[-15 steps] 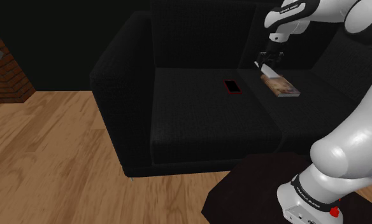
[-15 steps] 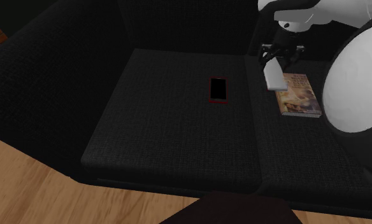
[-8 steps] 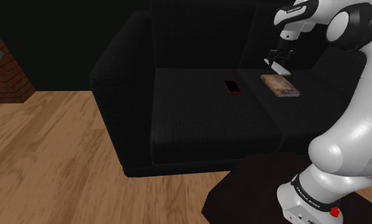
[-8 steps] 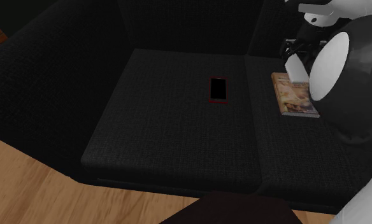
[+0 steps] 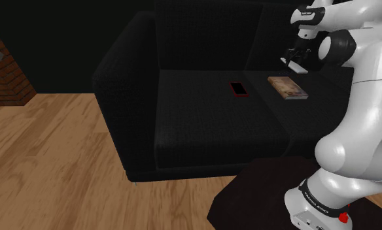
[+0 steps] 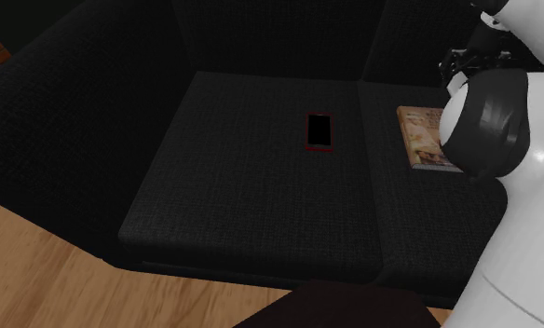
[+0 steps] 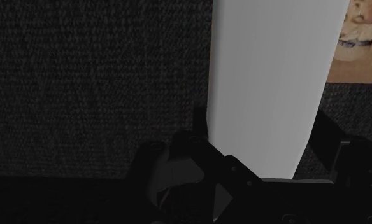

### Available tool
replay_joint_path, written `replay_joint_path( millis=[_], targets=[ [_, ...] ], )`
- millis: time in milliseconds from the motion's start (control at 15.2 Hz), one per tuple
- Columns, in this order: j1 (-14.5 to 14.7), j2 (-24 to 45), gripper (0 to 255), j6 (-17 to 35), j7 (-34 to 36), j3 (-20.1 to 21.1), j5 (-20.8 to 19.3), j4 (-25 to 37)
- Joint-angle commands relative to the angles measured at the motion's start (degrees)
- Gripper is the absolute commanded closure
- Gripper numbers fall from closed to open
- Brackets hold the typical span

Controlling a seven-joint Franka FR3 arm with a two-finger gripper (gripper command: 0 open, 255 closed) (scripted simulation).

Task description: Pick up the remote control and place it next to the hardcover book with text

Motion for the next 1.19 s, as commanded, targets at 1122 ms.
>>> replay_joint_path(
  millis=[1122],
  targets=[
    [-3.09, 9.97, 255, 4.85, -2.57, 0.19, 1.55, 5.08]
  ],
)
